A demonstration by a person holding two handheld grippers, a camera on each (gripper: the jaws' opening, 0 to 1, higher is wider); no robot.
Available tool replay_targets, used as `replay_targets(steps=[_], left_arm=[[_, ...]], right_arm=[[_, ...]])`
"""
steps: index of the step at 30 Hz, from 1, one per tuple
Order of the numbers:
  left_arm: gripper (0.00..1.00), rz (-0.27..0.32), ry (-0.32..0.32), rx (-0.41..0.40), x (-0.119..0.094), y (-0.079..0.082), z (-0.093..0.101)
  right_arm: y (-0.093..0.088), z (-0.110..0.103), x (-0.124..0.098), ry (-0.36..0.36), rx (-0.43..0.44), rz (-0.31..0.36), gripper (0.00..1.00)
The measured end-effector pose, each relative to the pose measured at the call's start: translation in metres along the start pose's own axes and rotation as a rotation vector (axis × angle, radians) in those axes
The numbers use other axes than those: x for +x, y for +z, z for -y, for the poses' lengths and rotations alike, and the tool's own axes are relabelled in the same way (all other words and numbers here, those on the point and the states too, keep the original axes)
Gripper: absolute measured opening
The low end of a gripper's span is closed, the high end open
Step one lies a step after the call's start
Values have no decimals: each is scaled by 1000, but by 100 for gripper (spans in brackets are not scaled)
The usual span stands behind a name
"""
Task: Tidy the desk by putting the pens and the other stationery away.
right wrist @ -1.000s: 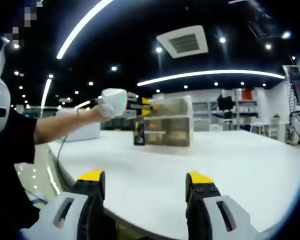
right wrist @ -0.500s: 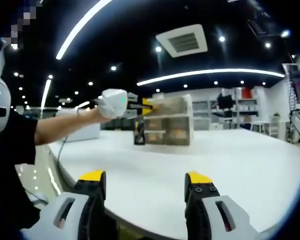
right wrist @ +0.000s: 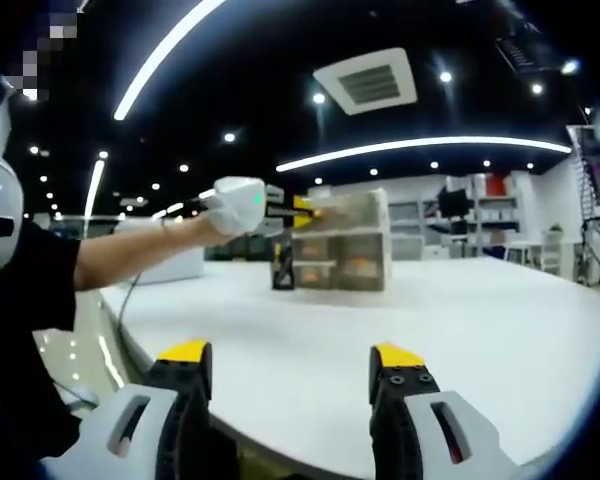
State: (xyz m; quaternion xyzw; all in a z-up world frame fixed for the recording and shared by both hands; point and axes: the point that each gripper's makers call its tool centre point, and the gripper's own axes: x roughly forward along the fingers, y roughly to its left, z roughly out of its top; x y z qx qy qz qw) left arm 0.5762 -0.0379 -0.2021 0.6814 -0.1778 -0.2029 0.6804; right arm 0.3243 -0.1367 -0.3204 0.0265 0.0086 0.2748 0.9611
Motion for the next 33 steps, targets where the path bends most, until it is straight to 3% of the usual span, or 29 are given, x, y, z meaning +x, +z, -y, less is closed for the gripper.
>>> replay_targets(steps=[3, 18, 20, 33], left_arm=[[9, -18, -4, -53, 4, -8, -2], [9, -57, -30, -126, 29, -26, -3], [9, -52, -36, -180, 33, -28, -3], [10, -90, -59, -211, 57, -43, -5]], right_arm=[[-1, -1, 1, 3, -1, -4, 60], [-6, 0, 1, 5, 8, -15, 60], [-7, 1, 1, 2, 9, -15, 60], [-7, 4, 0, -6, 8, -20, 60]])
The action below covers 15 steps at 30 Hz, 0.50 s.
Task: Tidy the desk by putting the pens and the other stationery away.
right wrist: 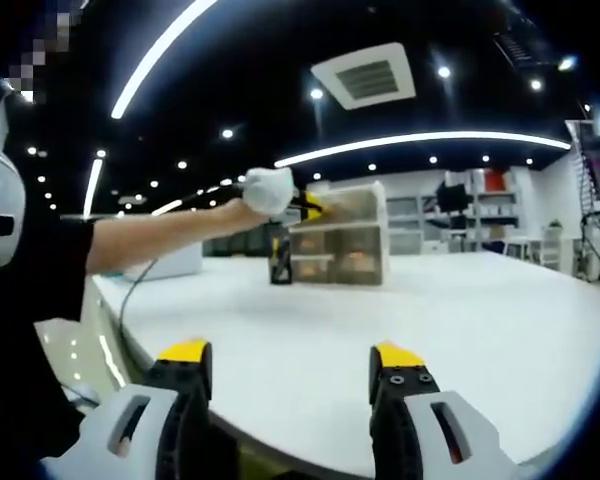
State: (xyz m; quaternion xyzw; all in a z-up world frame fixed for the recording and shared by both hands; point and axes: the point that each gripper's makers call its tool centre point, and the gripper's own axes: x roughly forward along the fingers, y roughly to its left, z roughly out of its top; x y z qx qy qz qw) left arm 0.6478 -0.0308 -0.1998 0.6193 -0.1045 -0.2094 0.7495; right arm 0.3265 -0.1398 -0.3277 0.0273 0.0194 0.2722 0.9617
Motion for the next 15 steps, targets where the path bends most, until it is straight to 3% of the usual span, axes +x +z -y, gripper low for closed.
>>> replay_targets(steps=[15], left_arm=[[10, -17, 1, -4, 17, -7, -2]], right_arm=[[0, -4, 3, 1, -16, -14, 60]])
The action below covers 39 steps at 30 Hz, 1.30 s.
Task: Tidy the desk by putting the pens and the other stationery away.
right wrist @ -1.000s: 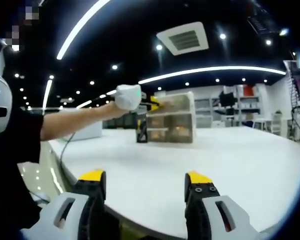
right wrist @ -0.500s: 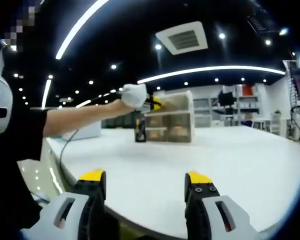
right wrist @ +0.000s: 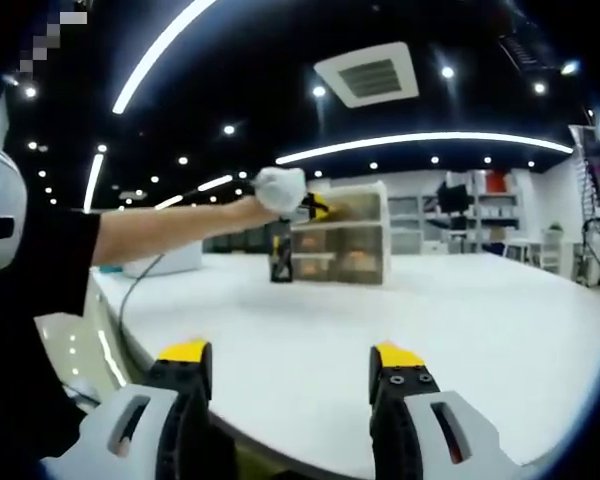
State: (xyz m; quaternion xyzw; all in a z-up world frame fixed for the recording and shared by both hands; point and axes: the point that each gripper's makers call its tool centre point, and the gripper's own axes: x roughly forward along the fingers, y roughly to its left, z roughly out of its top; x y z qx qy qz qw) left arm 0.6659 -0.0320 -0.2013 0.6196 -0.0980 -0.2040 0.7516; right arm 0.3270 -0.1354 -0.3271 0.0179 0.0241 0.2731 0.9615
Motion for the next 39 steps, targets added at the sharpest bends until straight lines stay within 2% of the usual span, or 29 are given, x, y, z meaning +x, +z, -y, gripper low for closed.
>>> replay_targets(steps=[6, 13, 14, 16, 18, 19, 22, 26, 28, 30, 33, 37, 39], left_arm=[[10, -4, 7, 18, 1, 0, 0], [10, 6, -9, -27, 1, 0, -1], [10, 15, -13, -64, -1, 1, 0], [17, 20, -55, -173, -3, -1, 7], [23, 27, -64, -195, -5, -2, 9], [22, 38, -86, -249, -10, -3, 14], [23, 90, -179, -472, -32, -6, 34], [31, 156, -228, -629, -61, -8, 44], [36, 175, -239, -687, -76, -12, 44], [39, 179, -239, -697, -89, -18, 44], [42, 203, -228, -792, -116, -23, 46], [48, 223, -214, -859, -164, -18, 55], [51, 267, -219, -916, -185, -13, 57]], right_arm=[[1, -2, 1, 3, -2, -2, 60], [1, -8, 4, 14, -5, -8, 60], [1, -9, 4, 15, -7, -8, 60], [2, -9, 4, 15, -10, -7, 60], [3, -9, 4, 15, -13, -7, 60], [3, -9, 4, 15, -14, -7, 60], [3, -9, 5, 16, -17, -11, 60], [1, -10, 7, 21, -20, -19, 60], [0, -11, 8, 23, -18, -22, 60], [0, -10, 8, 23, -18, -22, 60], [1, -8, 9, 24, -20, -23, 60], [4, -1, 9, 19, -32, -28, 61], [8, 1, 10, 25, -30, -24, 63]])
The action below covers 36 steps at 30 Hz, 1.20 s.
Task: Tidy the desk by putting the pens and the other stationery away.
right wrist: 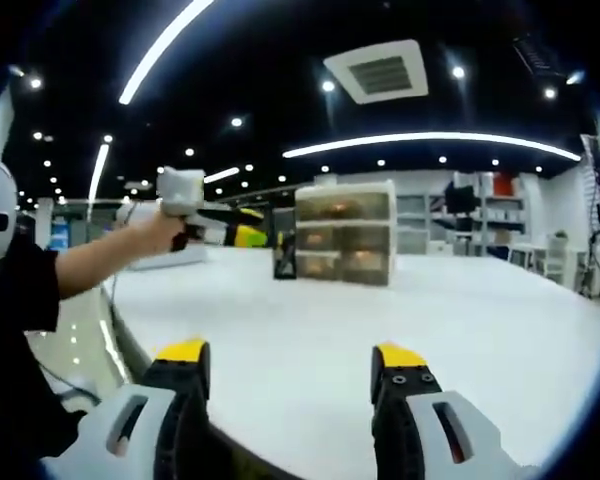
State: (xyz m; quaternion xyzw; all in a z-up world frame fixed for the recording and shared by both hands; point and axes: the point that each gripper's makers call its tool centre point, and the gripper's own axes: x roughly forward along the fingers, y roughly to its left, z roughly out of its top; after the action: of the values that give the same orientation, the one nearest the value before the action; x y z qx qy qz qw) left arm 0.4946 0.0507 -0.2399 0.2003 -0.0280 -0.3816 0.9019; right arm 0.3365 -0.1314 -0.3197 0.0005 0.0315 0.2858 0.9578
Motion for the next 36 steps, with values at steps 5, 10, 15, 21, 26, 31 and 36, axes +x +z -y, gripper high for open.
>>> replay_targets(steps=[5, 10, 15, 21, 26, 31, 36], left_arm=[[58, 40, -2, -56, -43, -5, 9], [66, 36, 9, -130, -86, -25, 19], [72, 28, 47, -208, -132, -52, 23], [76, -13, 100, -283, -172, -80, 25], [78, -25, 141, -329, -195, -91, 20], [80, -36, 152, -360, -209, -97, 20], [80, -43, 172, -360, -218, -101, 19]], right_arm=[[8, 4, 0, 17, 7, 8, 65], [11, 9, 0, 21, -11, -7, 67], [12, 14, -4, 25, -24, -31, 69], [11, 18, -9, 32, -23, -62, 71], [10, 19, -13, 22, -37, -87, 72], [8, 18, -17, 17, -41, -106, 75], [5, 20, -20, 9, -37, -113, 76]])
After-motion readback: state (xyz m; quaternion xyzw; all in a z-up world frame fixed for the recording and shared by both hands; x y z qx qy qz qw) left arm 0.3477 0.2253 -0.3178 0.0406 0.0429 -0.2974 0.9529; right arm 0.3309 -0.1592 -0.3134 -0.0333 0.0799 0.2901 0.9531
